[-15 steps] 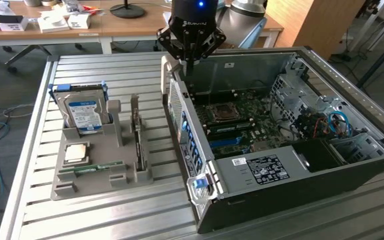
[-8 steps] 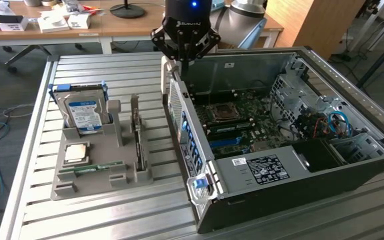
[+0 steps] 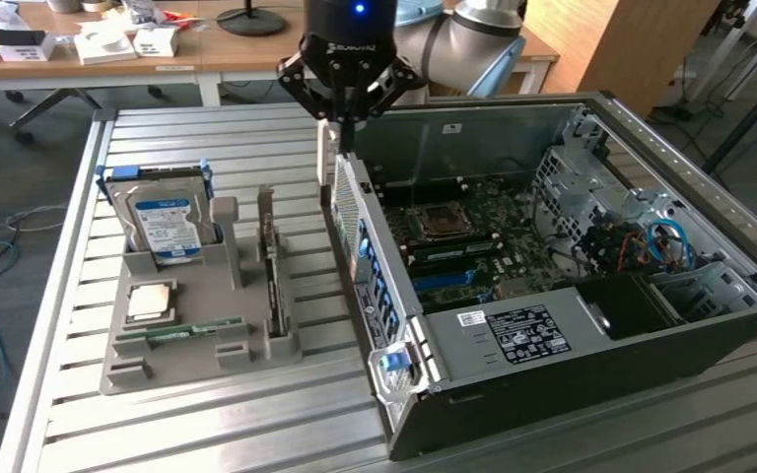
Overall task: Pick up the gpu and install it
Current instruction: 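Reach for the gpu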
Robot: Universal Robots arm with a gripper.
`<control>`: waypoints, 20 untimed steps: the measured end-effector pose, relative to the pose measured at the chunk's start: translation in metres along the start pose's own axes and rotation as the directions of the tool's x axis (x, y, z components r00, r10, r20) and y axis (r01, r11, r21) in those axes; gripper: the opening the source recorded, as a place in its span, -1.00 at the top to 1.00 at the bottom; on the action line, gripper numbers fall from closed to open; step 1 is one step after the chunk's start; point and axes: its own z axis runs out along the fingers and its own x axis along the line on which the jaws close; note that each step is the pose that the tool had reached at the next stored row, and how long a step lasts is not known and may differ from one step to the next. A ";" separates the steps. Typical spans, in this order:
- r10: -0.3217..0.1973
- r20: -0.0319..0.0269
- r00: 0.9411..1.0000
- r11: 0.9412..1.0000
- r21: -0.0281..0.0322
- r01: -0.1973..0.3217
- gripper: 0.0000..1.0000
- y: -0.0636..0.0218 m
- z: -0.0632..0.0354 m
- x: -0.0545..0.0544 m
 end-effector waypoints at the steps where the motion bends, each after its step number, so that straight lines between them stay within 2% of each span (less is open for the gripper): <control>1: 0.000 0.000 1.000 1.000 0.000 0.000 0.79 -0.0002 0.0000 0.002; 14: 0.001 0.000 1.000 1.000 0.000 -0.001 0.79 -0.0020 0.0003 0.026; 20: 0.002 0.000 1.000 1.000 0.000 -0.002 0.79 -0.0023 0.0003 0.029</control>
